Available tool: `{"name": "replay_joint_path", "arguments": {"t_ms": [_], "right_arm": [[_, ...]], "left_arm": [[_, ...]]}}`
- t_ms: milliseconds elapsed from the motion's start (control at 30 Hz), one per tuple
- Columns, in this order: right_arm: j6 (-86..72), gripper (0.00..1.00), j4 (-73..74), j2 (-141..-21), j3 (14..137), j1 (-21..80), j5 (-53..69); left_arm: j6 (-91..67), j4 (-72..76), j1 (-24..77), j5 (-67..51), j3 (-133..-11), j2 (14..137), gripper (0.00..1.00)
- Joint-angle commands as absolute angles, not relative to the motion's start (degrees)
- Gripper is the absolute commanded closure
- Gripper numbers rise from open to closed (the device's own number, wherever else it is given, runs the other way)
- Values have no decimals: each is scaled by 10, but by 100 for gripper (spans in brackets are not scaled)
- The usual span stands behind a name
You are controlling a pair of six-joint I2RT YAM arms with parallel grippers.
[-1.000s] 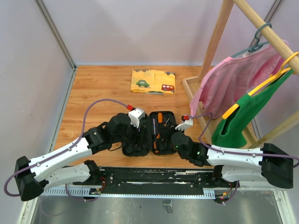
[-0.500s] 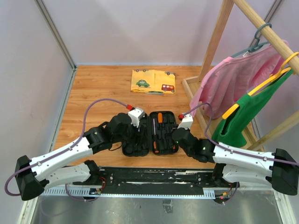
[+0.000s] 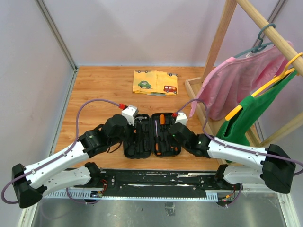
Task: Sort the tools into containers
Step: Place the screwdriver in the storage box.
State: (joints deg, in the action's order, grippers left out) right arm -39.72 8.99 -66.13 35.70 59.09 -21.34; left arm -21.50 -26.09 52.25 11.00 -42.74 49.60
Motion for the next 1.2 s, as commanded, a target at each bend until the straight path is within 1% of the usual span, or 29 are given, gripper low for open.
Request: {"name": "replay_joint_path", "arguments": {"t_ms": [0,267,633,700,767,933,1033,1167], "right_arm": [[-385,94,93,-687,388,575,-184],[-405,93,114,-722,395,567,-173],[-425,89,111,-764,397,548,-111],[-427,86,115,-772,397,547,-111],[-430,80,127,-777,401,547,-116],[-435,70,137,-778,400,547,-120],[-435,66,142,-775,400,547,-126],[-430,66,153,-766,402,547,-138]], "left_arm": [[-218,-261,516,125,-444,493,33],[-216,-261,512,116,-444,498,33],[-215,-259,500,103,-443,501,33],[-215,-259,499,103,-443,502,33],[-214,-259,497,101,-443,502,33],[-213,-258,493,97,-443,501,33],[-214,-258,490,98,-443,499,34],[-214,-256,487,96,-442,500,33]]}}
